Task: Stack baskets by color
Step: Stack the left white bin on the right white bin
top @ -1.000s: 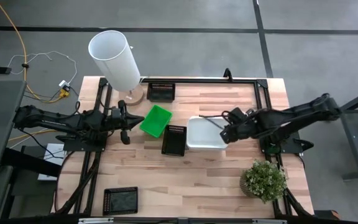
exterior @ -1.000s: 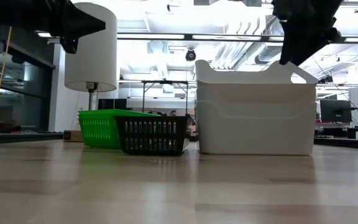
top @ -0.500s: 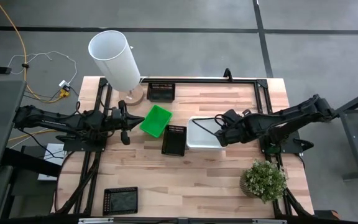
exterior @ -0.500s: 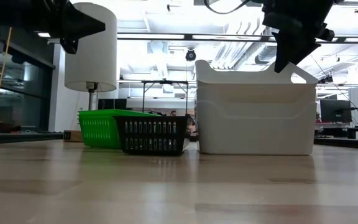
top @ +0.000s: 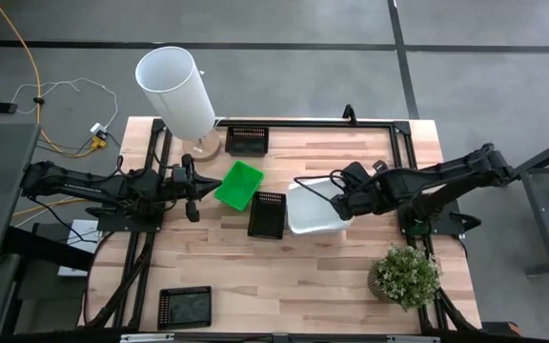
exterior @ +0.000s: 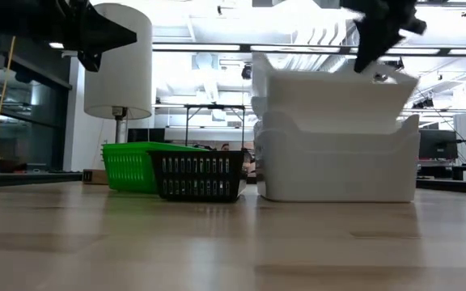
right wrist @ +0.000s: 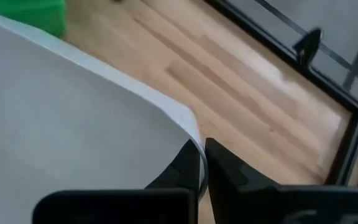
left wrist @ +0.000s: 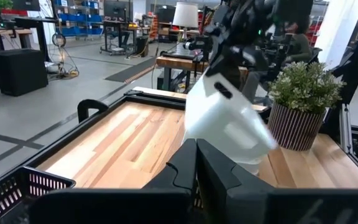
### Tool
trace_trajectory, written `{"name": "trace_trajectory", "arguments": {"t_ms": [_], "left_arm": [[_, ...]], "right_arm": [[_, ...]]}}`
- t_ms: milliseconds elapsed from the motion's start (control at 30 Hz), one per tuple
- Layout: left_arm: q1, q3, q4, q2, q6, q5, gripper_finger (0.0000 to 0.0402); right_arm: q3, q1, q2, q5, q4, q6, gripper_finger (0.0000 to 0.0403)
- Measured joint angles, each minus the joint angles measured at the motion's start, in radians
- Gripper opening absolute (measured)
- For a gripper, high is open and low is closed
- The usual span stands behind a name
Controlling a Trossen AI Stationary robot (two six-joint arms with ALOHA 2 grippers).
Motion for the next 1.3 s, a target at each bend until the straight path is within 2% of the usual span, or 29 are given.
{"name": "trace_trajectory", "arguments": {"t_ms": [200,433,567,700,1000,1300], "left_arm": [[0.000,0.000,0.000,0.000,-0.002,0.000,0.0000],[0.000,0.000,0.000,0.000,-0.011,0.002,0.0000],[0.000,0.000,0.001,0.000,-0.011,0.028,0.0000],[0.000,0.000,0.000,0.000,-0.018,0.046,0.0000],[0.000,0.000,0.000,0.000,-0.018,0.047,0.0000],[0.000,0.000,0.001,0.000,-0.018,0.047,0.0000]], "right_arm": [[0.125,-0.028,0.000,-0.032,-0.025,-0.111,0.0002],[0.176,-0.154,-0.043,-0.329,-0.005,-0.336,0.0001],[0.120,-0.237,-0.112,-0.337,0.002,-0.343,0.0000],[0.033,-0.291,-0.189,-0.391,0.111,-0.318,0.0000],[-0.134,-0.301,-0.228,-0.534,0.240,-0.211,0.0000],[-0.178,-0.303,-0.226,-0.503,0.225,-0.202,0.0000]]}}
